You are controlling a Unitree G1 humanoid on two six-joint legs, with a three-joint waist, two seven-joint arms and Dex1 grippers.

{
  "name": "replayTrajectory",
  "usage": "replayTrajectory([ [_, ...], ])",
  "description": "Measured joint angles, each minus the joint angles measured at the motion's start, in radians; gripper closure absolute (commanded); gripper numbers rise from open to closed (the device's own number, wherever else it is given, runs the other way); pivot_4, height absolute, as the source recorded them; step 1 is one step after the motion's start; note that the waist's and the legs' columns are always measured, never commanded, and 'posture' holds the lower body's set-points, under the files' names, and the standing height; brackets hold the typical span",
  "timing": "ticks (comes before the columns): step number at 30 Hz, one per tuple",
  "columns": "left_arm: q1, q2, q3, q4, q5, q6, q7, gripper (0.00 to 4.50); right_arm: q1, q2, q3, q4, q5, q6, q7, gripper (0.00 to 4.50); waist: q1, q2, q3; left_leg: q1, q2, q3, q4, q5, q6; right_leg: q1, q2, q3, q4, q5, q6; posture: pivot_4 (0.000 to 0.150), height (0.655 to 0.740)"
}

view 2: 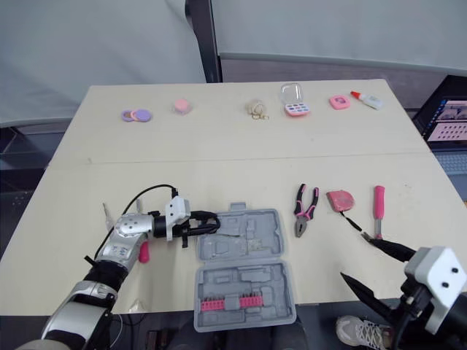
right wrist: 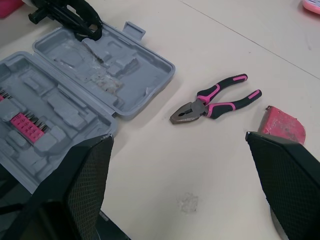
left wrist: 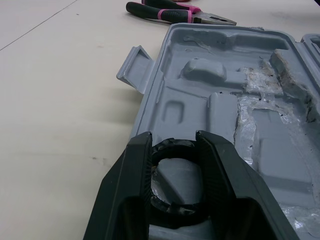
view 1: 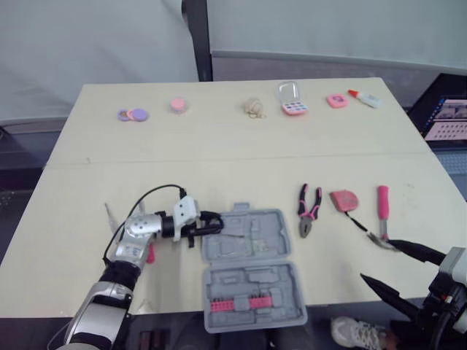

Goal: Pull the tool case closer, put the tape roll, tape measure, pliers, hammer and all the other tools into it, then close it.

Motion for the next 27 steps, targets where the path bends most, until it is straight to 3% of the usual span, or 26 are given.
replayTrajectory([
  [12, 0.014, 0.001, 0.007, -0.006, -0.012, -0.001, 0.011, 2.99, -0.003, 0.002, 0.001, 0.000, -0.001, 0.000, 0.000, 0.00, -0.002, 0.001, -0.004, 0.001, 0.000, 0.000, -0.001, 0.000, 0.000, 0.000, 0.000, 0.000, 0.000, 0.000, 0.000, 0.150, 0.7400],
  [16, 0.033, 0.046, 0.047, -0.109, -0.085, 0.132, -0.019, 2.99, -0.023, 0.002, 0.018, 0.000, -0.002, 0.000, -0.003, 0.00, -0.003, 0.001, -0.004, 0.000, 0.001, 0.000, 0.000, 0.000, 0.000, -0.001, 0.000, 0.000, 0.000, 0.000, 0.000, 0.150, 0.7400],
  [23, 0.111, 0.332, 0.207, -0.612, -0.326, 0.562, -0.079, 2.99, -0.066, -0.008, 0.107, 0.009, -0.012, 0.000, -0.009, 0.00, -0.008, 0.006, -0.006, 0.001, 0.006, -0.001, -0.002, -0.001, -0.001, -0.001, 0.000, 0.001, 0.000, 0.000, 0.000, 0.150, 0.7400],
  [27, 0.403, 0.470, 0.313, -0.803, -0.398, 0.707, -0.112, 2.99, -0.110, -0.023, 0.185, 0.048, -0.023, -0.002, -0.006, 0.00, -0.027, 0.008, -0.006, 0.001, 0.008, -0.001, -0.003, -0.002, -0.001, -0.001, 0.001, 0.001, -0.002, 0.000, -0.001, 0.150, 0.7400],
])
